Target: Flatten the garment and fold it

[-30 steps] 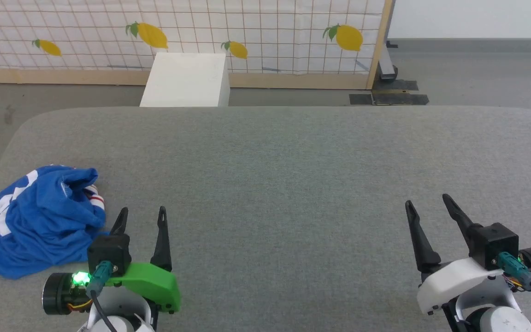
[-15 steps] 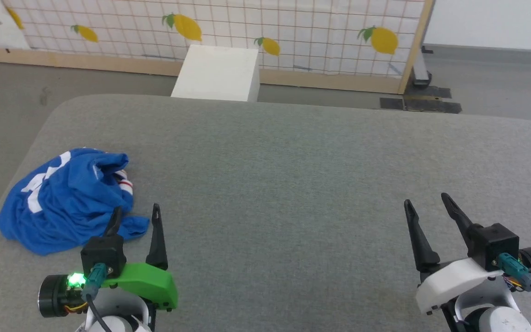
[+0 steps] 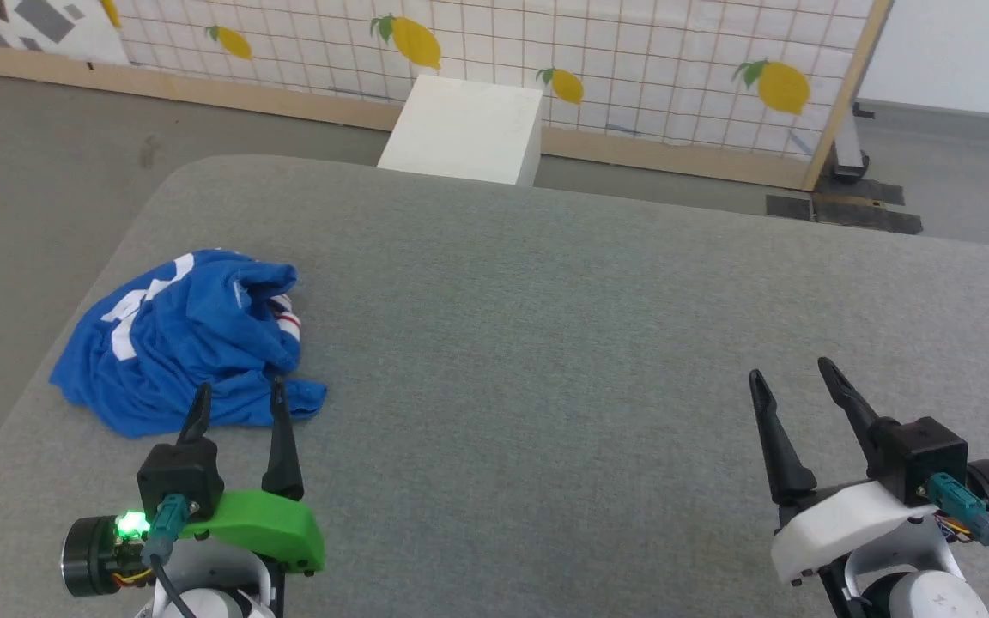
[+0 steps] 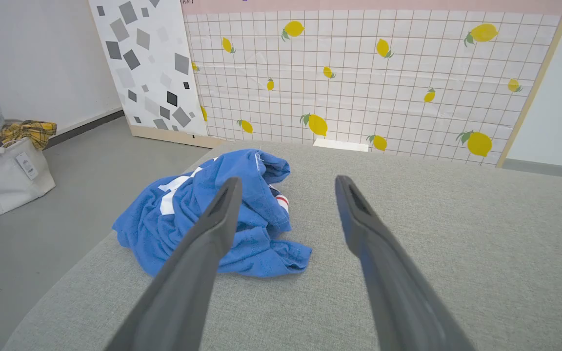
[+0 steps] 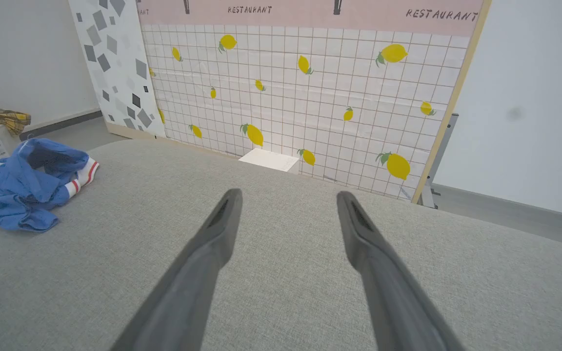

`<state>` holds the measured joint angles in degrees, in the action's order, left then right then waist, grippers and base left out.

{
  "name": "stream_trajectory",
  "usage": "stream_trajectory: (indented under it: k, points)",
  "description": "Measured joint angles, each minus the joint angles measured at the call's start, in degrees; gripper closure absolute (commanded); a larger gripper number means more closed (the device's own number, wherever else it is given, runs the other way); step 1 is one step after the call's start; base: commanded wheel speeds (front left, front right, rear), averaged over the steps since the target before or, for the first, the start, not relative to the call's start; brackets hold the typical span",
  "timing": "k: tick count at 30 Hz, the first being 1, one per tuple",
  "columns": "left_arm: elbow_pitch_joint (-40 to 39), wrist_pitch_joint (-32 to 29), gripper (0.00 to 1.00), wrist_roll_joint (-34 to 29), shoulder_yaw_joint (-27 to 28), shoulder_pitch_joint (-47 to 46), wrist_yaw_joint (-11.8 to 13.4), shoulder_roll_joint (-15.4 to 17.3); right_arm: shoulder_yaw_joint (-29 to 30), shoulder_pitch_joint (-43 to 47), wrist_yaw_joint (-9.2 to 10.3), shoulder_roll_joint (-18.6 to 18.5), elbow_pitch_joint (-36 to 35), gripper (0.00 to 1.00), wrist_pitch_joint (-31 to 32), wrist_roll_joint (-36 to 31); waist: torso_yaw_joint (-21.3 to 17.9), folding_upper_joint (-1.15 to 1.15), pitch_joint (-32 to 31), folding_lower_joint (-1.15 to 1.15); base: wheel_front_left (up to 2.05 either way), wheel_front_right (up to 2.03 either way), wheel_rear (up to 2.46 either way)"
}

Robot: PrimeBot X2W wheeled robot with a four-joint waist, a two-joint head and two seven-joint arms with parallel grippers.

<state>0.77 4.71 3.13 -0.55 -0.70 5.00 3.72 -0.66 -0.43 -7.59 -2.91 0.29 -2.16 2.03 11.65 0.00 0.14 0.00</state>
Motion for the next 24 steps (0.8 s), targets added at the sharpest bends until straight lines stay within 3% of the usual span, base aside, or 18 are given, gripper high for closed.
stream_trajectory:
  k: [24]
  points:
    - [-1.9,1.5,0.00,2.3,-0.1,1.3,3.8,0.5,-0.9,0.0,0.00,0.0,-0.3,0.00,-1.4,1.2,6.9,0.00,0.3,0.00,0.00,0.00,0.00]
